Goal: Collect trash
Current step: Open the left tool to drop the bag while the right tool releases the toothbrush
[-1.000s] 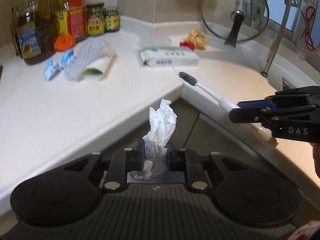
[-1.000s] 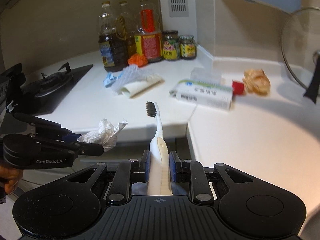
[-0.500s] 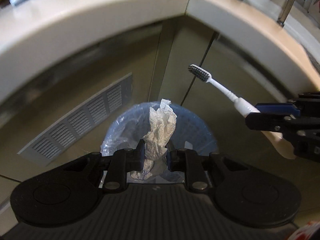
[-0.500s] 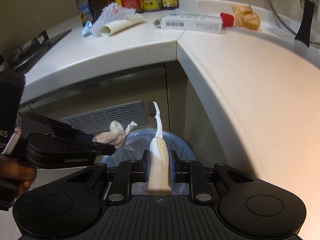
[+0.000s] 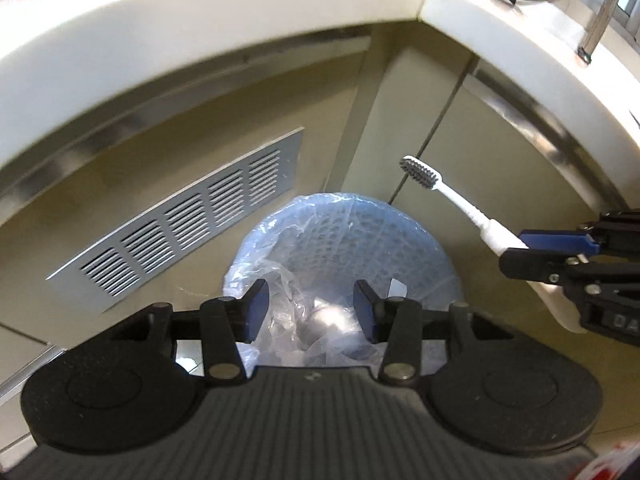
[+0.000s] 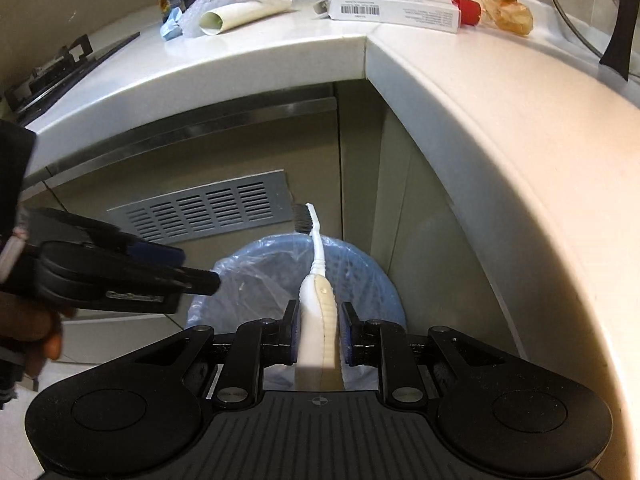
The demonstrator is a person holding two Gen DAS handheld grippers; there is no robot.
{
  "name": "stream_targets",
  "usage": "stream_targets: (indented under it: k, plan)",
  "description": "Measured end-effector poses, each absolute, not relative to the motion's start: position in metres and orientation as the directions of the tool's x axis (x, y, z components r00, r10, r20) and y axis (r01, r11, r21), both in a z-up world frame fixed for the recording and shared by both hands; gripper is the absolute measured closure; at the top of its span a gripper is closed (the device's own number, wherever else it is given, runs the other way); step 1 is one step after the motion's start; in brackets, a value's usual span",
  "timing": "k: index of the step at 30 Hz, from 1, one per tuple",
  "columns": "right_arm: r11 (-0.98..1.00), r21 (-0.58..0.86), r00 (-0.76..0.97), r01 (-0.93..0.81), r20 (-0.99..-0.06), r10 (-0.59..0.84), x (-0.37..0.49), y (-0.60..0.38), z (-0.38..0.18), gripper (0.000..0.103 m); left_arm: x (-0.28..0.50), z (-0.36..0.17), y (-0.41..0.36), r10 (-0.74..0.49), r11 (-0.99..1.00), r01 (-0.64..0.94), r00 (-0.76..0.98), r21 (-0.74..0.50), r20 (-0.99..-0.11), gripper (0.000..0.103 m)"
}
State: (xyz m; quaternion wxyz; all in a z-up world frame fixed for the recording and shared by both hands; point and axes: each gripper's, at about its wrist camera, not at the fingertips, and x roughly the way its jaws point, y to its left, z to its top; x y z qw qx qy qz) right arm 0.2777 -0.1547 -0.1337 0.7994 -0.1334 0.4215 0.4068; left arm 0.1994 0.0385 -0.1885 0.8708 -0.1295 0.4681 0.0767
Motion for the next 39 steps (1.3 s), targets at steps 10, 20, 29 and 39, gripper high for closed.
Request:
stream_targets:
  k: [10, 20, 29, 39]
  plan:
    - [0.648, 0.113, 0.283, -0.753, -0.834, 0.474, 0.278, -0.136, -0.145, 0.083, 0.201, -0.172, 0.045, 0.012, 0.944, -0.280, 0.563, -0.177, -0.826, 0.061]
    - [0.665, 0.109, 0.240, -0.739, -0.880, 0.410, 0.283, -0.120, -0.163, 0.083, 0.202, -0.176, 0.050, 0.004, 0.934, -0.302, 0.546, -0.192, -0.838, 0.061]
    - [0.669, 0.114, 0.226, -0.734, -0.889, 0.399, 0.285, -0.109, -0.171, 0.083, 0.202, -0.179, 0.053, 0.010, 0.930, -0.314, 0.542, -0.191, -0.841, 0.061]
    - [0.693, 0.157, 0.216, -0.704, -0.882, 0.419, 0.290, -0.105, -0.182, 0.082, 0.201, -0.183, 0.061, 0.013, 0.926, -0.325, 0.538, -0.194, -0.843, 0.061]
